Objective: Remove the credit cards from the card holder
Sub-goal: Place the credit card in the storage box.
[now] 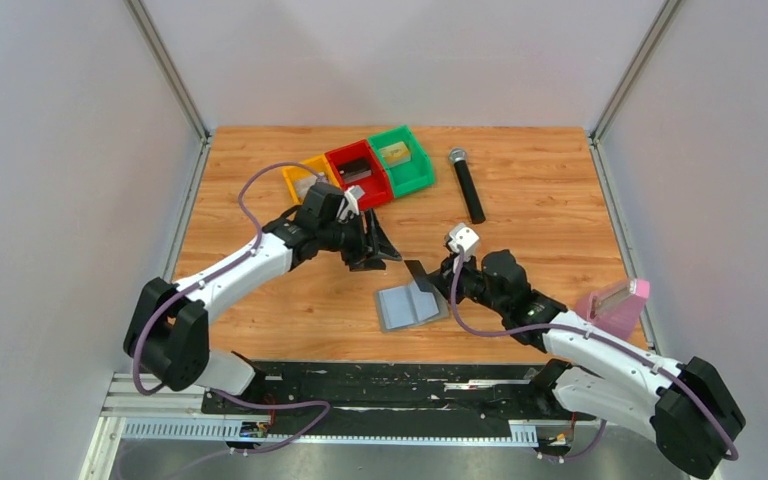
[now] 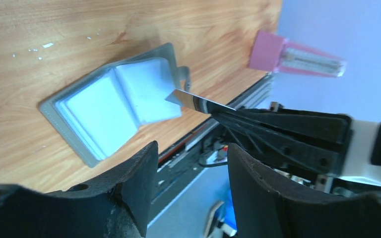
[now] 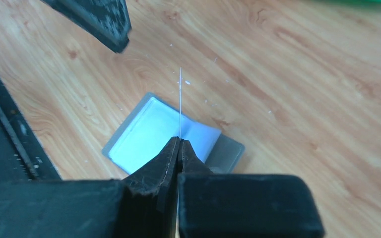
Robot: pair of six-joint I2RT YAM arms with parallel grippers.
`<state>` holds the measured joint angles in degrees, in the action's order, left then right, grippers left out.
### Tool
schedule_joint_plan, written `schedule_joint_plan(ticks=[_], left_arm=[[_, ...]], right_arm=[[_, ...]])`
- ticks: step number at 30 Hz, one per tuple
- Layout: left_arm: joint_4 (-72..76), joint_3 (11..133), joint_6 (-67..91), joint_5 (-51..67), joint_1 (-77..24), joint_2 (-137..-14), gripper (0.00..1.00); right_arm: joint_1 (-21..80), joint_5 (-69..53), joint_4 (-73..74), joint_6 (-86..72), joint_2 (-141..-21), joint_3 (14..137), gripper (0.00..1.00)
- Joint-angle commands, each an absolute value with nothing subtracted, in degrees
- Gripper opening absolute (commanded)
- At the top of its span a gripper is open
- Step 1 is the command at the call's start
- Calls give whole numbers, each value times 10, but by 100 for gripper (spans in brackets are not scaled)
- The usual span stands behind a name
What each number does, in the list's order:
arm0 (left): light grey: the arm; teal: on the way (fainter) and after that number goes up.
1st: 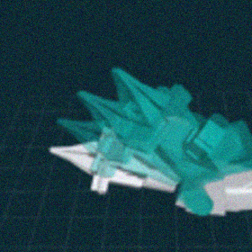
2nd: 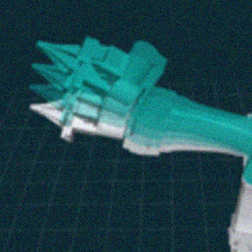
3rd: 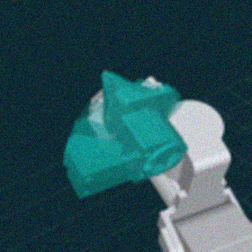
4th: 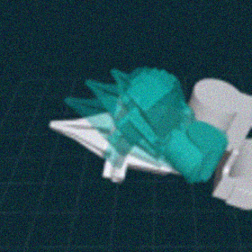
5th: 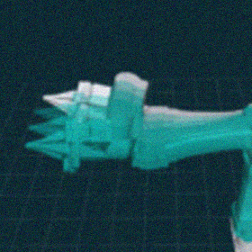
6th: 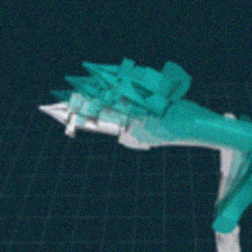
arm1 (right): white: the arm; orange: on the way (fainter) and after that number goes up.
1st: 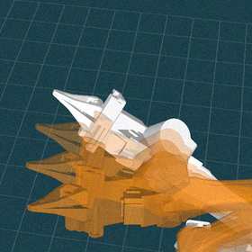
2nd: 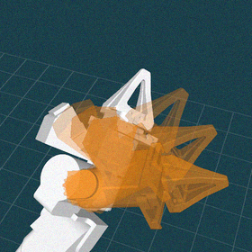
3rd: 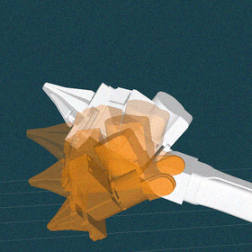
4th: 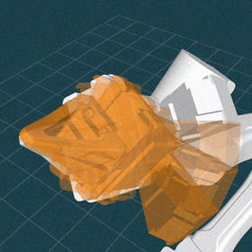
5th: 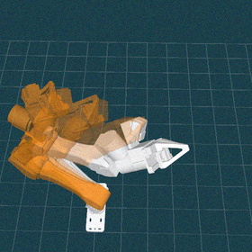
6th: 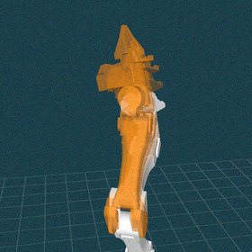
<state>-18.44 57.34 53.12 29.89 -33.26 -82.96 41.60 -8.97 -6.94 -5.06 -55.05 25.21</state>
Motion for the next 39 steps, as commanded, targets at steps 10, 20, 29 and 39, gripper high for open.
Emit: schedule_joint_plan(ticks=[10, 20, 29, 39], left_arm=[[-82, 508, 688, 365, -296, -767, 66], [-44, 489, 713, 378, -294, -780, 66], [-30, 478, 731, 393, -294, -795, 59], [-21, 457, 739, 397, -294, -799, 31]], right_arm=[[524, 74, -122, 98, -555, 276, 0], [580, 116, -108, 125, -567, 298, 0], [622, 159, -114, 152, -598, 321, 0], [650, 191, -131, 171, -632, 327, 0]])
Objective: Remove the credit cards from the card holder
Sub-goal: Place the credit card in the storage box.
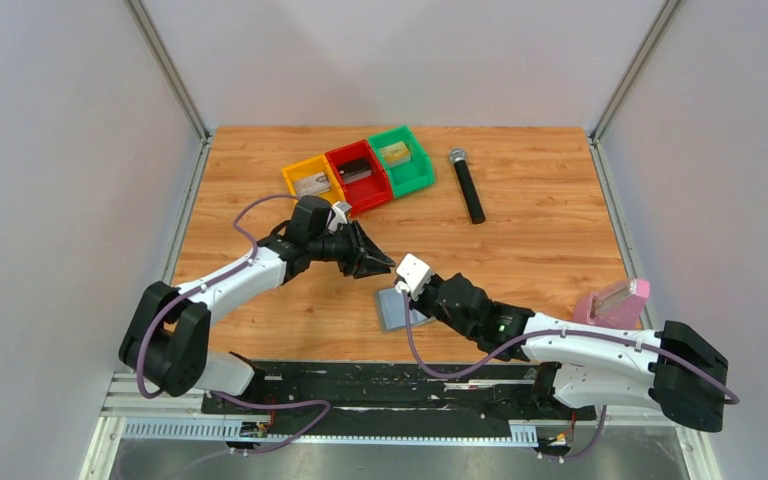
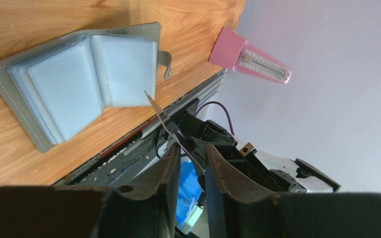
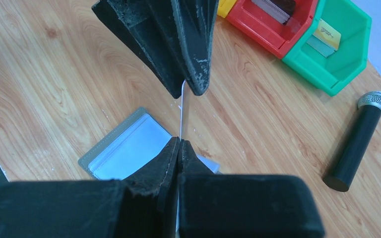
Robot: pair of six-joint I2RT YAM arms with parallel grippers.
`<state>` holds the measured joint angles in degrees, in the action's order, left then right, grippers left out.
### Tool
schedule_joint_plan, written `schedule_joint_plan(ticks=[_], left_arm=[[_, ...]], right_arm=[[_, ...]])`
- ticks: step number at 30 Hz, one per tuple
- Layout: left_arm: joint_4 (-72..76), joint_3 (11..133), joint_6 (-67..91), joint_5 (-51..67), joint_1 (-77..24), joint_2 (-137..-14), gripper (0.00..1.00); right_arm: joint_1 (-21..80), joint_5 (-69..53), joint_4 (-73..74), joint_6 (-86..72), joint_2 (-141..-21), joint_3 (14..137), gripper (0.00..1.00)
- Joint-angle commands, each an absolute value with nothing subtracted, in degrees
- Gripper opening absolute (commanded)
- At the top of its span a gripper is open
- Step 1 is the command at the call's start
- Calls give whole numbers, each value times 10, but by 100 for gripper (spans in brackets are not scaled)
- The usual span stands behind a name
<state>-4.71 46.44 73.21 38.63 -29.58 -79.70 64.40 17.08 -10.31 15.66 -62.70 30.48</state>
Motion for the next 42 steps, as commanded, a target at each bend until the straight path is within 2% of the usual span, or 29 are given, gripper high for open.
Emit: schedule_joint_plan(ticks=[1, 2, 7, 12, 15, 19, 22, 25, 30, 37, 40, 42], left_arm=[[-17, 456, 740, 398, -294, -800, 27], [-15, 456, 741, 397, -294, -800, 20], [27, 455, 732, 409, -294, -806, 1], [46, 461, 662, 402, -293, -806, 0], [29, 468, 591, 391, -292, -798, 0], [36, 465, 514, 389, -293, -785, 0], [46, 457, 473, 389, -293, -765, 0], [46, 455, 440, 393, -293, -748, 0], [32, 459, 419, 384, -293, -724, 0], [48, 452, 426, 387, -293, -709, 0], [35, 465, 410, 412, -293, -713, 0], [13, 474, 392, 433, -293, -720, 0]], right_arm=[[650, 189, -128, 171, -633, 327, 0], [650, 188, -124, 171, -634, 328, 1], [650, 198, -87, 145, -635, 335, 17], [646, 172, -72, 103, -594, 319, 40], [632, 143, -42, 54, -561, 320, 48], [578, 91, 5, -64, -514, 337, 52], [503, 0, 47, -158, -499, 360, 53], [438, -91, 64, -219, -504, 378, 53], [386, -166, 75, -278, -531, 401, 51], [348, -224, 37, -303, -542, 392, 49], [326, -232, 57, -248, -534, 406, 50], [303, -281, 68, -195, -531, 424, 49]])
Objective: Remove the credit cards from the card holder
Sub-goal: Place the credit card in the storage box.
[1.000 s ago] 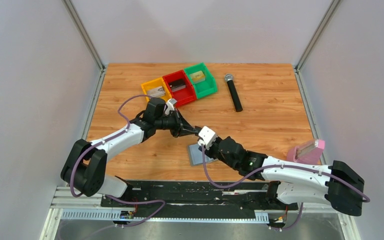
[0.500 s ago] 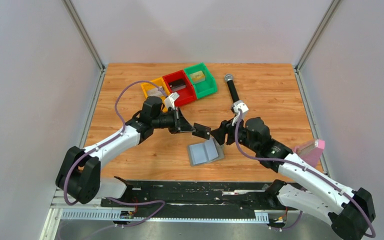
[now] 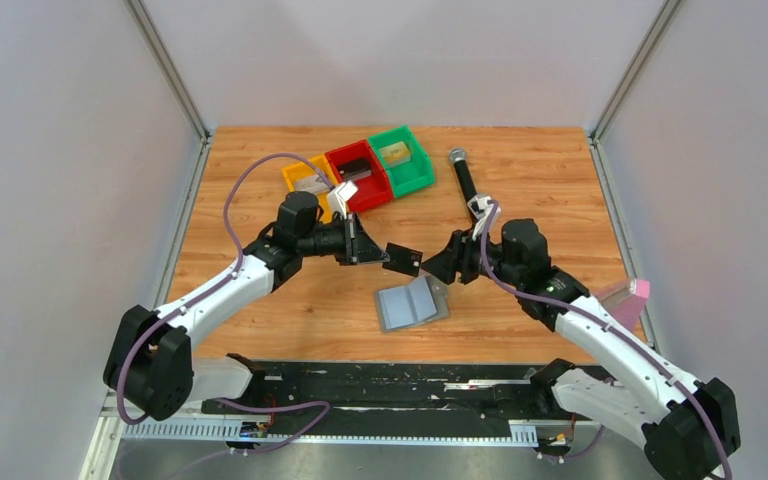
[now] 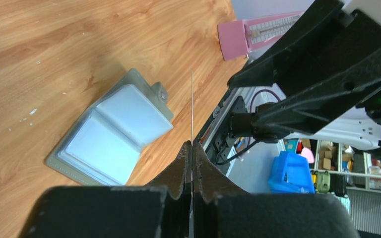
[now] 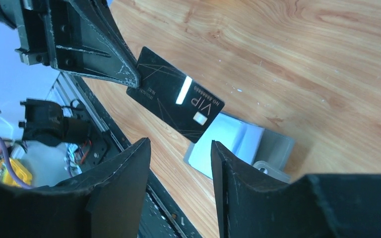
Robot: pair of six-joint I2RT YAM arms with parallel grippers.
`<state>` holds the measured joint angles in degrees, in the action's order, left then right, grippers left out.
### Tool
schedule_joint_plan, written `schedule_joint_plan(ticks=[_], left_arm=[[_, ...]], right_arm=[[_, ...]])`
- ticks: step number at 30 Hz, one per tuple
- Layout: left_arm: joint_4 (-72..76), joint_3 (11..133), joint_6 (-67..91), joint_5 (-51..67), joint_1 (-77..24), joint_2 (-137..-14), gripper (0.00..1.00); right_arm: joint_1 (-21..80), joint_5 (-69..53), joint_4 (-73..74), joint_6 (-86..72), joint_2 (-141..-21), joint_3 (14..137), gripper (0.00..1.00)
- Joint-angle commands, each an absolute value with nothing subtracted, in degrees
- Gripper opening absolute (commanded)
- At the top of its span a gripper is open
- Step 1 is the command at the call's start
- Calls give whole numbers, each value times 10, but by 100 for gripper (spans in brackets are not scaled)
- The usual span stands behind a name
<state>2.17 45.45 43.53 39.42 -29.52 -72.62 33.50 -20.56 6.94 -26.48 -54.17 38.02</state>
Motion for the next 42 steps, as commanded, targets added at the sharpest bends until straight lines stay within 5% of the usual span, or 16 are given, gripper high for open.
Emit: schedule_joint_plan(ticks=[1, 11, 19, 27, 29, 31, 32, 36, 42], left_arm=[[-3, 478, 387, 454, -293, -726, 0], [-70, 516, 353, 565, -294, -760, 0], [-83, 534, 330, 618, -297, -773, 0], [-122, 558, 303, 627, -299, -795, 0], [-129, 561, 300, 624, -300, -796, 0], [-147, 566, 293, 612, -300, -795, 8], [-158, 570, 284, 593, -299, -795, 20], [-199, 585, 273, 543, -288, -780, 44], [-122, 550, 352, 524, -256, -740, 56]], right_arm=[[288, -318, 77, -170, -538, 438, 48], [250, -570, 156, -94, -693, 554, 52], [272, -619, 164, -74, -766, 571, 46], [297, -634, 146, -89, -799, 585, 34], [300, -639, 132, -102, -801, 581, 21], [300, -643, 111, -122, -799, 573, 5], [300, -641, 98, -135, -797, 567, 1], [300, -616, -1, -224, -770, 525, 0], [300, -510, -205, -386, -711, 439, 0]])
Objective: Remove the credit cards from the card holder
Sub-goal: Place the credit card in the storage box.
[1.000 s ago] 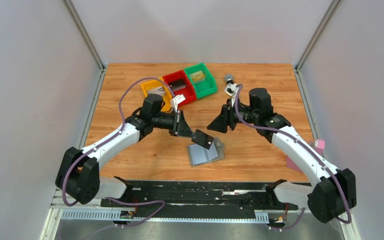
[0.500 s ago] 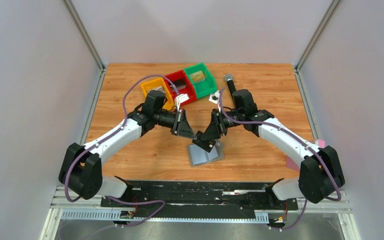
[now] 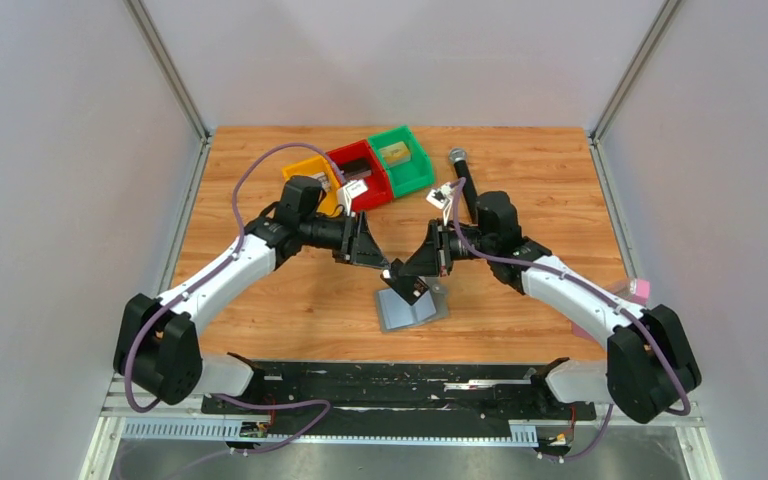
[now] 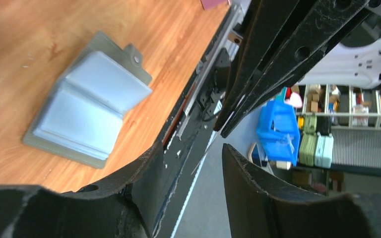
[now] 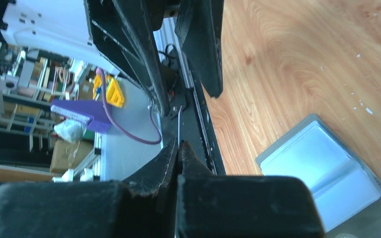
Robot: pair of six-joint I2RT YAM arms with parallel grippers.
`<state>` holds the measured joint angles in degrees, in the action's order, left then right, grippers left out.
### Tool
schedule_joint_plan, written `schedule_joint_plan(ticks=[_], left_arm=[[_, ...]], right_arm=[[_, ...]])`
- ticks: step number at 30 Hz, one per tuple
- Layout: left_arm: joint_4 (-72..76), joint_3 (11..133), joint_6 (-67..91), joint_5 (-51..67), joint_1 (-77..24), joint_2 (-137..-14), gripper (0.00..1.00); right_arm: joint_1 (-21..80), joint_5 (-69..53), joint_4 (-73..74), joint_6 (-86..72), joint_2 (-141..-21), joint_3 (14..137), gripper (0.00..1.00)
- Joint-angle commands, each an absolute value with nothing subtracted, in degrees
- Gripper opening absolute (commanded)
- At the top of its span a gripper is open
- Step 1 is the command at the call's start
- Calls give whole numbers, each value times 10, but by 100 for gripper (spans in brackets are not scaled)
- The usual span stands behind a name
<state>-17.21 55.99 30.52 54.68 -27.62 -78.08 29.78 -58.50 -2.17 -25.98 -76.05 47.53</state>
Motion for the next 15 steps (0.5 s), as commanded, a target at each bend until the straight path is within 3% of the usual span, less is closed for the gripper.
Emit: schedule_joint_plan(ticks=[1, 9, 15], left_arm=[[-106, 546, 359, 519, -256, -733, 57], [81, 471, 503, 519, -254, -693, 62], [216, 430, 585, 526, -255, -692, 62]], right_arm=[[299, -488, -228, -413, -704, 428, 0], [314, -310, -384, -573, -670, 345, 0], [367, -158, -393, -597, -652, 335, 0]])
